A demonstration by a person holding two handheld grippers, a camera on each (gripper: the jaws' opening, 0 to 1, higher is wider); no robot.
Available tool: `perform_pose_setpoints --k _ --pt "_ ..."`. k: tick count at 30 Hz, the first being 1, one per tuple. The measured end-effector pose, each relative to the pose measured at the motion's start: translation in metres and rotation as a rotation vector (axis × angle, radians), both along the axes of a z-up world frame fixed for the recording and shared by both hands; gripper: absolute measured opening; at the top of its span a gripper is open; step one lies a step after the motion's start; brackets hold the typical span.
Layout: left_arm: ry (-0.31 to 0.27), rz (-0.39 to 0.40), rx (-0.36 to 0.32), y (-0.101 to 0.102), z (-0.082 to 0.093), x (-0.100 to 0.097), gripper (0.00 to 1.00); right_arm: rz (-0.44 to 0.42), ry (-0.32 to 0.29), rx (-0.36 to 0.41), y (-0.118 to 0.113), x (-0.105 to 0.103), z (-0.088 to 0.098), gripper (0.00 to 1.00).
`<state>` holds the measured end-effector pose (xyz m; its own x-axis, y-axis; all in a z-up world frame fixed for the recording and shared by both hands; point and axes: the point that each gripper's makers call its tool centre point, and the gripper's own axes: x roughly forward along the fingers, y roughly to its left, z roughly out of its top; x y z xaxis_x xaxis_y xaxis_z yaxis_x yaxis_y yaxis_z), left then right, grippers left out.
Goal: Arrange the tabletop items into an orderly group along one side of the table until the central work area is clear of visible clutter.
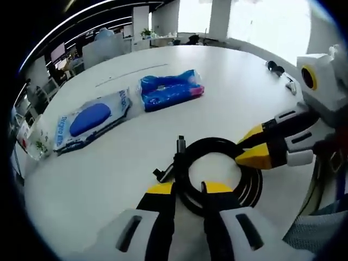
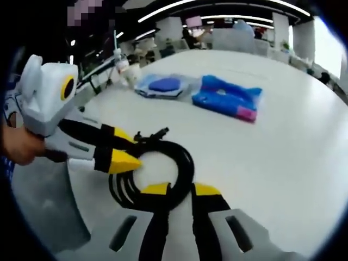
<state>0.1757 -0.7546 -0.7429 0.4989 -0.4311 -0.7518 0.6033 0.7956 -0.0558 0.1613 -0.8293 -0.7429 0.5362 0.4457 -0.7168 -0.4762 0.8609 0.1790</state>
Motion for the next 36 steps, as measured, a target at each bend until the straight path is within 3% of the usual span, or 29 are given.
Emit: perform_pose_setpoints --k 5,8,9,10,24,36 --pt "-0.008 -0.003 0.007 0.001 0.0 0.0 0.14 -0.002 -0.003 -0.027 0.0 0.001 -0.001 0.09" --pt "-0.013 0.003 0.009 0.002 0.001 0.0 0.13 0.004 -0.026 -0.049 0.0 0.002 0.001 0.07" --pt "-0.015 0.008 0.002 0.002 0.001 0.002 0.12 0.016 -0.059 -0.069 -0.001 0.006 0.004 0.06" --pt "-0.016 0.016 -0.006 0.003 0.001 0.003 0.11 0.019 -0.045 -0.071 -0.001 0.004 0.004 0.06" --pt "-0.002 0.011 -0.042 0.004 0.01 0.002 0.09 -0.043 -0.03 -0.052 -0.003 0.003 0.009 0.04" --pt "-0.038 0.024 -0.069 0.018 0.027 0.008 0.07 -0.058 -0.056 -0.039 0.01 0.009 0.024 0.03"
